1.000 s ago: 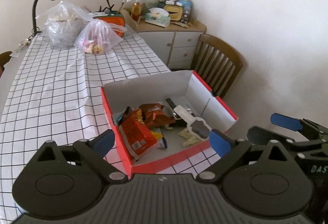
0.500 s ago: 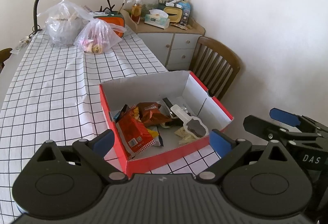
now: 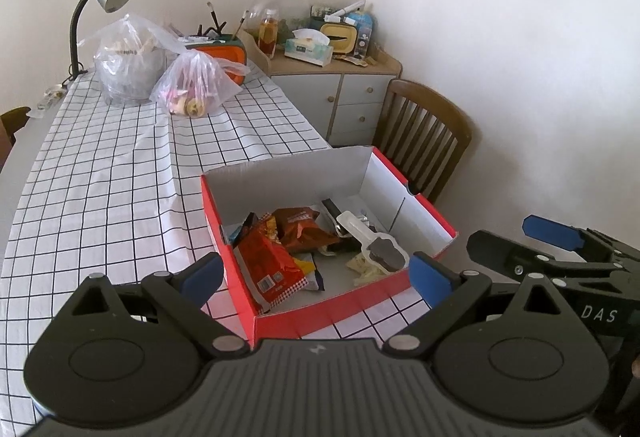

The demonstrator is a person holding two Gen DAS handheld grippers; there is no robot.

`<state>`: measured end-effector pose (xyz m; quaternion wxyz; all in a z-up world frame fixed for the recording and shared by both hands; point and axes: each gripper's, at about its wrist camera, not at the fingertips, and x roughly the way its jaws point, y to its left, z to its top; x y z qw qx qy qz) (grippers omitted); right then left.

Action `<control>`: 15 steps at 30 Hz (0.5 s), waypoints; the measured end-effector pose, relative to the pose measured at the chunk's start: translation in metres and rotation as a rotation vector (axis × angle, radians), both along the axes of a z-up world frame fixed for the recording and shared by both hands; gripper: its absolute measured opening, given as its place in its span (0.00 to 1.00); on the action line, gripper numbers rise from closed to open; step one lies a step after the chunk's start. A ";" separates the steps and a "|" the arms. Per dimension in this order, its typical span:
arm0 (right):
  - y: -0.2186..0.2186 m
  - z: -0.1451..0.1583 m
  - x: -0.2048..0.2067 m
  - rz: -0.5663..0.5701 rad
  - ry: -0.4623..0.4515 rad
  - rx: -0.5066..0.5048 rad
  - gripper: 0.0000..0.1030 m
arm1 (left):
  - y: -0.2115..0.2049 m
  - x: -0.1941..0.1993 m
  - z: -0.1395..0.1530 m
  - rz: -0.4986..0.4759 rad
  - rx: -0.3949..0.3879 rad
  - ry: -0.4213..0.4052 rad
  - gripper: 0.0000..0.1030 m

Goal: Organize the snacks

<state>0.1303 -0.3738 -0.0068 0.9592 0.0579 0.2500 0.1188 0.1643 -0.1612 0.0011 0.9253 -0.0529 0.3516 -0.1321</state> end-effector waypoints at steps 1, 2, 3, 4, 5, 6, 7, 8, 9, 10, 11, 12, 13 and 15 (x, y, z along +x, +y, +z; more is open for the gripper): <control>0.000 0.000 0.000 0.001 0.000 0.001 1.00 | 0.000 0.000 0.000 0.000 -0.001 0.000 0.97; 0.000 0.000 0.000 0.001 0.000 0.001 1.00 | 0.000 0.000 0.000 -0.001 -0.001 0.000 0.97; 0.000 0.000 0.000 0.002 0.000 0.002 1.00 | 0.000 0.000 0.000 -0.001 0.000 -0.001 0.97; 0.001 0.001 0.000 0.003 0.000 0.001 1.00 | 0.000 -0.001 0.001 -0.001 0.001 -0.002 0.97; 0.001 0.001 0.001 0.004 -0.001 0.001 1.00 | 0.000 -0.001 0.001 -0.001 0.002 -0.003 0.97; 0.000 0.001 0.001 0.005 -0.001 0.001 1.00 | 0.000 -0.001 0.001 -0.001 0.003 -0.003 0.97; 0.001 0.001 0.000 0.005 -0.001 0.001 1.00 | 0.000 -0.001 0.002 -0.001 0.003 -0.005 0.97; 0.001 0.001 0.000 0.005 0.000 0.001 1.00 | 0.000 -0.002 0.002 0.001 0.003 -0.006 0.97; 0.001 0.001 0.001 0.007 0.000 0.001 1.00 | 0.000 -0.002 0.003 0.002 0.002 -0.007 0.97; 0.001 0.001 0.000 0.008 -0.001 0.000 1.00 | 0.000 -0.002 0.003 0.003 0.002 -0.008 0.97; 0.002 0.002 0.000 0.010 -0.001 0.000 1.00 | 0.000 -0.002 0.003 0.003 0.002 -0.008 0.97; 0.002 0.002 0.000 0.012 -0.001 0.000 1.00 | 0.001 -0.002 0.004 0.004 0.002 -0.009 0.97; 0.001 0.002 0.000 0.012 -0.001 0.001 1.00 | 0.001 -0.002 0.004 0.005 0.002 -0.010 0.97; 0.001 0.002 0.000 0.013 0.000 0.000 1.00 | 0.001 -0.002 0.004 0.005 0.003 -0.010 0.97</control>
